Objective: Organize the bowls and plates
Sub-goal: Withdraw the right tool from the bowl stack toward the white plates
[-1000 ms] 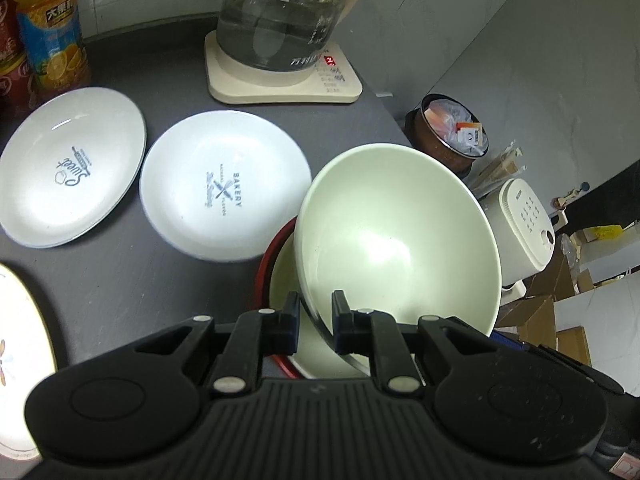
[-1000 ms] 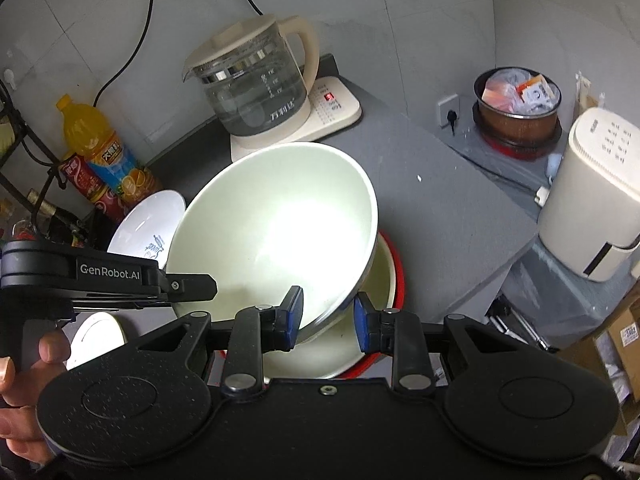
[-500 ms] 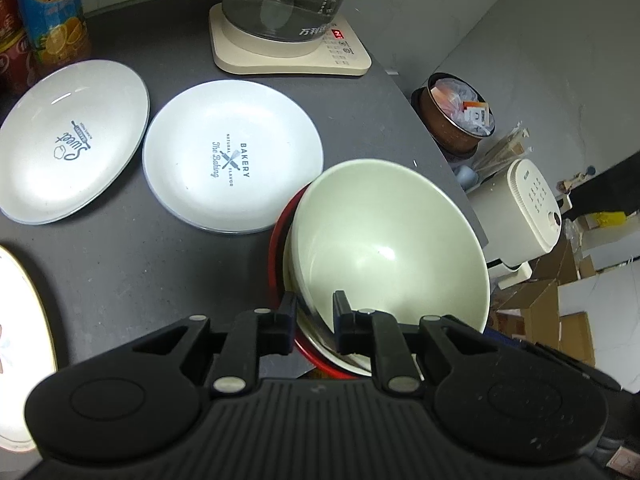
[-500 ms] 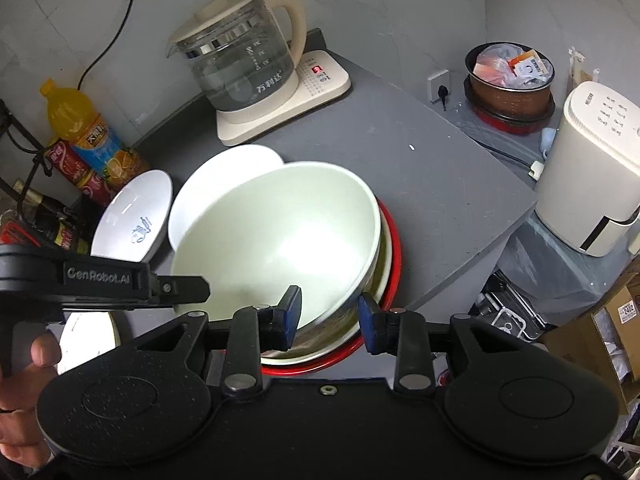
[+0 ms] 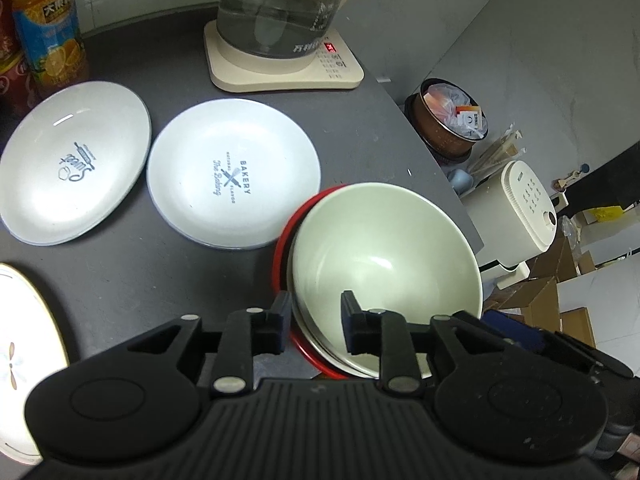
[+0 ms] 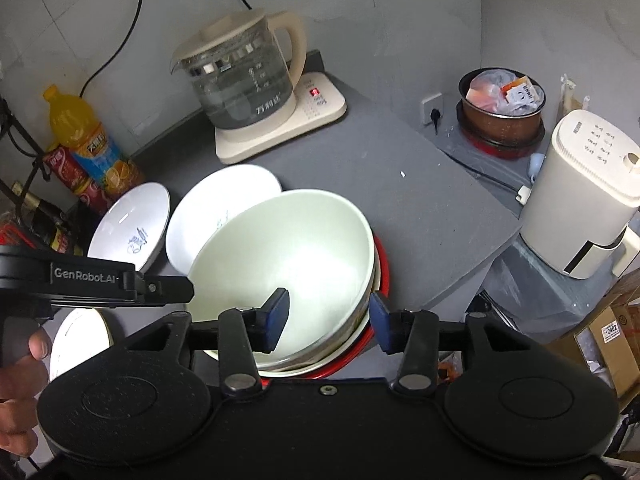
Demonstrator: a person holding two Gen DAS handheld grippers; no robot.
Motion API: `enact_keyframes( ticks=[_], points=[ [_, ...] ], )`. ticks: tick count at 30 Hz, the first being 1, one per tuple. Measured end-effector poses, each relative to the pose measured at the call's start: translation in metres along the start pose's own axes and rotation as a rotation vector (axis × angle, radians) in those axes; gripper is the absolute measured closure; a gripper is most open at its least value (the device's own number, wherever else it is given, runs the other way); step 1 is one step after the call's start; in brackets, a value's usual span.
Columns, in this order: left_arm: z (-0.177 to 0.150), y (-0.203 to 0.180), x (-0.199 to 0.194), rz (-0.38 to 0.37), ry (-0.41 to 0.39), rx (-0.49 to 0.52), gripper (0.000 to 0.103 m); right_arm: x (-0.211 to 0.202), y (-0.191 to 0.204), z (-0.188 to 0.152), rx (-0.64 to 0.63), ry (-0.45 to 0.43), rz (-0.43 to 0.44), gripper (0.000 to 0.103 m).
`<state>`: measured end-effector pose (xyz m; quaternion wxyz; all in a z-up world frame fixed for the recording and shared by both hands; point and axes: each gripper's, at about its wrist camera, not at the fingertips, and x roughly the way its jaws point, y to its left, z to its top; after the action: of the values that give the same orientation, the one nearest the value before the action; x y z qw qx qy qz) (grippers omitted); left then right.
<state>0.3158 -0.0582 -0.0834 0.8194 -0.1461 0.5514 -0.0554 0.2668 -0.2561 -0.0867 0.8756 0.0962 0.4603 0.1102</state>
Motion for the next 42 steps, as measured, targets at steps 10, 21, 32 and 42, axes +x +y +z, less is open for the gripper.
enact_keyframes(
  ticks=[10,21,32,42],
  points=[
    [-0.013,0.025,-0.016,0.007,-0.011,0.009,0.07,0.006,0.006,-0.023,0.05,0.022,-0.029,0.083],
    [-0.036,0.067,-0.042,0.035,-0.046,-0.003,0.05,-0.011,0.034,-0.036,0.076,-0.018,-0.009,0.064],
    [-0.045,0.099,-0.058,0.081,-0.071,-0.066,0.031,-0.009,0.08,-0.02,-0.047,-0.015,0.082,0.027],
    [-0.042,0.139,-0.071,0.156,-0.103,-0.199,0.03,0.023,0.125,0.012,-0.206,0.044,0.224,0.023]
  ],
)
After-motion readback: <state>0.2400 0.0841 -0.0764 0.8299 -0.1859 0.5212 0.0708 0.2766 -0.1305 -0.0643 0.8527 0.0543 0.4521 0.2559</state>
